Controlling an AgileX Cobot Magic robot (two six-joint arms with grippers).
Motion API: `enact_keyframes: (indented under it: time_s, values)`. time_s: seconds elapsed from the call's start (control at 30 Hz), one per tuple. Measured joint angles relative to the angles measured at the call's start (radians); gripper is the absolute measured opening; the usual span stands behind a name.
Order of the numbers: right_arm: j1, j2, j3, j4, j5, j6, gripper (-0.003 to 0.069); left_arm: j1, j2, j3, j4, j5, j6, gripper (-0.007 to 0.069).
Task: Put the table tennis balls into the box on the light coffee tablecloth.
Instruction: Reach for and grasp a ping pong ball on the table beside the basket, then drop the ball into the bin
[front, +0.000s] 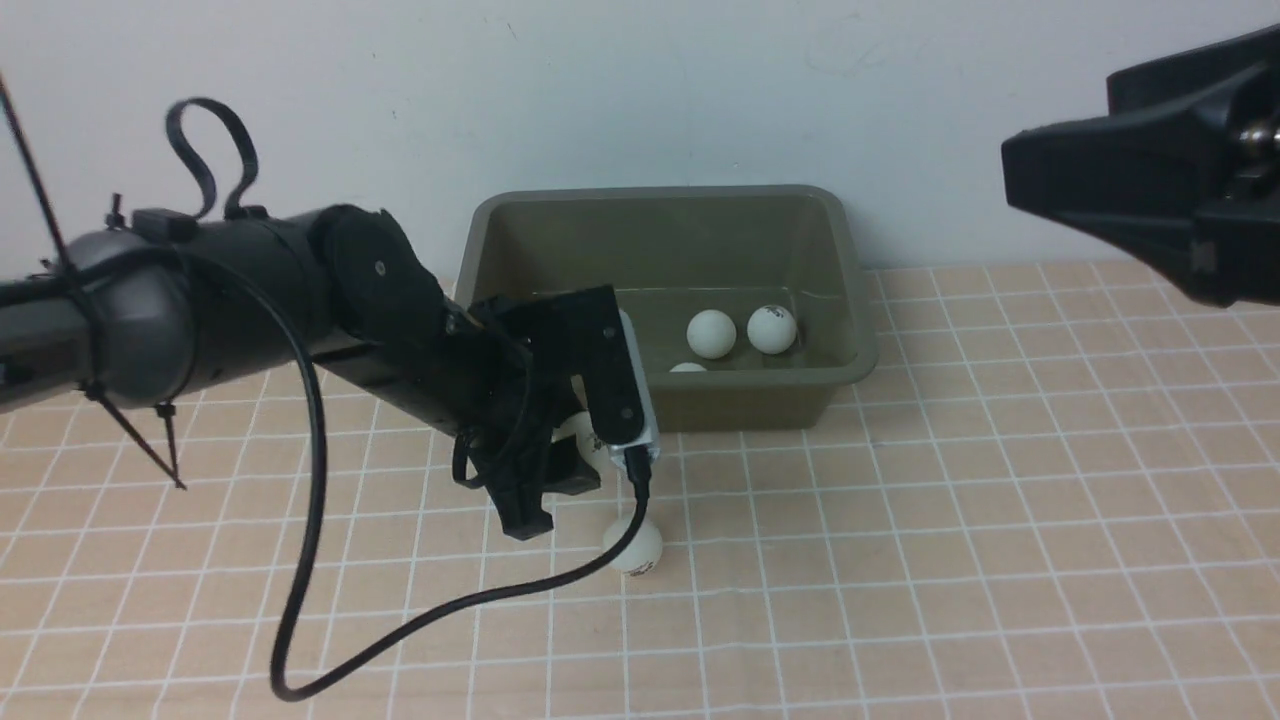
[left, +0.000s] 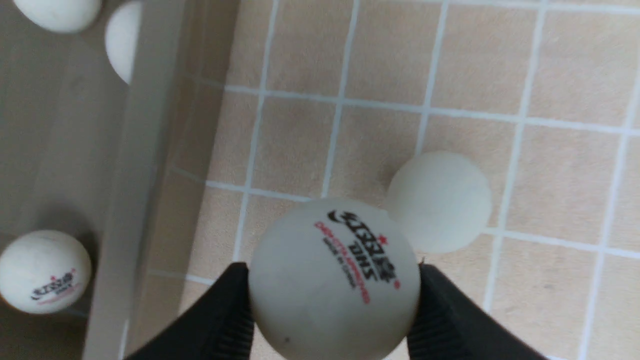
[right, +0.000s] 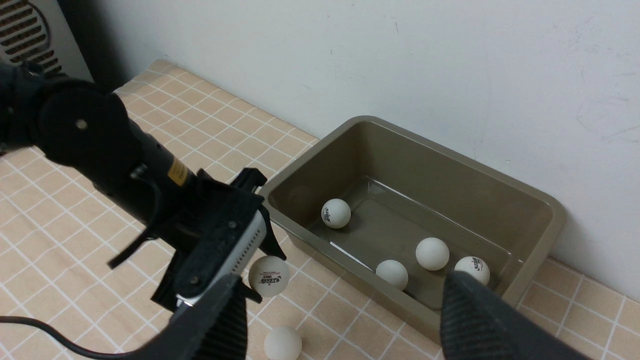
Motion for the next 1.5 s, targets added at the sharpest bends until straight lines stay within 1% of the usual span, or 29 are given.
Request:
enact_keyframes:
  time_s: [0.07,0.13,0.33,0.43,0.53,0.63,0.67,0.77,0.83,0.9,1.0,1.1,1.23,1.27,1.33,1.4,1.5]
  values:
    - [0.0,0.0,0.0,0.0,0.0,0.0,0.0472,0.0,-0.036,-0.018,-0.009,0.037,0.001,0.0318]
    - [0.0,0.0,0.0,0.0,0.0,-0.001,0.0472,0.0,-0.049,-0.043,-0.038,0.037,0.006,0.0318]
    - [0.0,0.0,0.0,-0.001,0.0,-0.001,0.0472,0.026,0.007,-0.154,-0.179,-0.056,-0.011,0.0318]
    - [0.0,0.0,0.0,-0.001,0.0,-0.001,0.0472,0.064,0.103,-0.263,-0.223,-0.091,-0.087,0.0318]
    - [0.0,0.0,0.0,-0.001,0.0,-0.001,0.0472,0.1,0.181,-0.343,-0.225,-0.097,-0.171,0.0318]
    - [0.0,0.0,0.0,-0.001,0.0,-0.001,0.0472,0.122,0.242,-0.4,-0.224,-0.09,-0.222,0.0318]
    - [0.0,0.0,0.0,-0.001,0.0,-0.001,0.0471,0.135,0.283,-0.439,-0.224,-0.074,-0.263,0.0318]
    - [0.0,0.0,0.0,-0.001,0.0,-0.001,0.0471,0.139,0.321,-0.484,-0.224,-0.046,-0.347,0.0321]
    - [0.0,0.0,0.0,-0.001,0.0,-0.001,0.047,0.139,0.326,-0.5,-0.224,-0.034,-0.383,0.0342]
    - [0.0,0.0,0.0,-0.001,0.0,-0.001,0.047,0.139,0.326,-0.523,-0.224,0.0,-0.411,0.0372]
    - [0.0,0.0,0.0,-0.001,0.0,-0.001,0.047,0.139,0.314,-0.568,-0.208,0.067,-0.458,0.0386]
    - [0.0,0.0,0.0,-0.002,0.0,-0.001,0.047,0.139,0.27,-0.634,-0.162,0.154,-0.515,0.0372]
    - [0.0,0.0,0.0,-0.002,0.0,-0.003,0.047,0.139,0.194,-0.708,-0.074,0.226,-0.617,0.0327]
    - [0.0,0.0,0.0,-0.002,0.0,-0.004,0.047,0.139,0.173,-0.724,-0.054,0.27,-0.683,0.0307]
    - [0.0,0.0,0.0,-0.002,0.0,-0.005,0.047,0.139,0.146,-0.741,-0.04,0.337,-0.771,0.0283]
    - [0.0,0.0,0.0,-0.002,0.0,-0.006,0.047,0.139,0.1,-0.756,-0.023,0.477,-0.905,0.0242]
    - [0.0,0.0,0.0,-0.002,0.0,-0.008,0.047,0.139,0.075,-0.757,-0.017,0.603,-1.006,0.0207]
